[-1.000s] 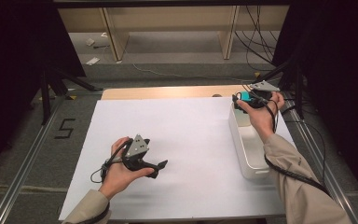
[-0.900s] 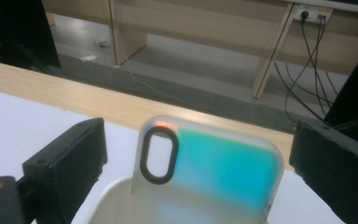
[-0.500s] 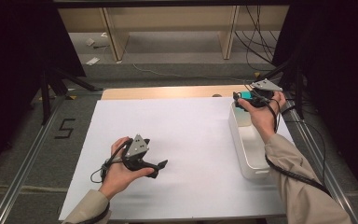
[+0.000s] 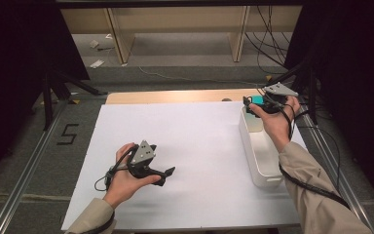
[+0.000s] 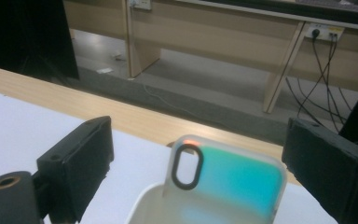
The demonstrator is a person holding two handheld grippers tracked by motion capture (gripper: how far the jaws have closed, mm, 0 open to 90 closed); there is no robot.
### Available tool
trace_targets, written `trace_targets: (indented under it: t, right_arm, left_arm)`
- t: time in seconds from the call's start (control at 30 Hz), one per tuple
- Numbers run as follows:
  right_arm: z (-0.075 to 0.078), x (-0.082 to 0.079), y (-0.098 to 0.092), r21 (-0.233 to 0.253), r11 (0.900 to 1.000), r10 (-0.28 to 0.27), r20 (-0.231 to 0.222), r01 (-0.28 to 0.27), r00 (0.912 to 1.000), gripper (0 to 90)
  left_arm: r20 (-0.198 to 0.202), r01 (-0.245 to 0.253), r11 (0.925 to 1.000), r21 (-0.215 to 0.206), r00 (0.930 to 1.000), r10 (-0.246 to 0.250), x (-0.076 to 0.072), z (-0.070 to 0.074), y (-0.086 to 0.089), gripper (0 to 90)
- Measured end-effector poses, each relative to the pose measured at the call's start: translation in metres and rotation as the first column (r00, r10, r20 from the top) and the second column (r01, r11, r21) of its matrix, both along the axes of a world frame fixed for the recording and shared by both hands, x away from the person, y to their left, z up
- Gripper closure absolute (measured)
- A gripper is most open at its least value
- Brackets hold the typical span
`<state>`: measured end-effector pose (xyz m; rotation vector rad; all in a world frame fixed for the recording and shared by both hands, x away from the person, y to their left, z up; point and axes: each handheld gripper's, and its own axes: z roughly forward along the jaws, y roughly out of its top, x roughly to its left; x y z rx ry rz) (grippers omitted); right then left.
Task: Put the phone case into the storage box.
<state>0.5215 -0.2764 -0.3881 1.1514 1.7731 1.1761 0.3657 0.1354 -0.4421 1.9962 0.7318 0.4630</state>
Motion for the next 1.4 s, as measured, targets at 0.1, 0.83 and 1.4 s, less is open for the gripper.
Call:
trace_targets:
  t: [0.1,0.83,1.4]
  right_arm:
    - [0.000,-0.003,0.002,-0.002,1.000,0.009,-0.007,-0.009,0.9999,10.8]
    - [0.003,-0.029,0.013,0.042,0.996,0.078,-0.036,-0.076,0.9963,14.3]
    - [0.001,-0.050,0.023,0.079,0.987,0.142,-0.048,-0.138,0.9887,15.4]
  left_arm:
    - [0.001,-0.001,1.0000,0.000,1.0000,0.001,0.000,0.000,0.000,0.7]
    - [0.002,-0.008,1.0000,-0.005,1.0000,0.008,0.000,0.001,0.001,0.7]
    - [0.003,-0.008,1.0000,-0.005,1.0000,0.008,0.000,0.001,0.001,0.7]
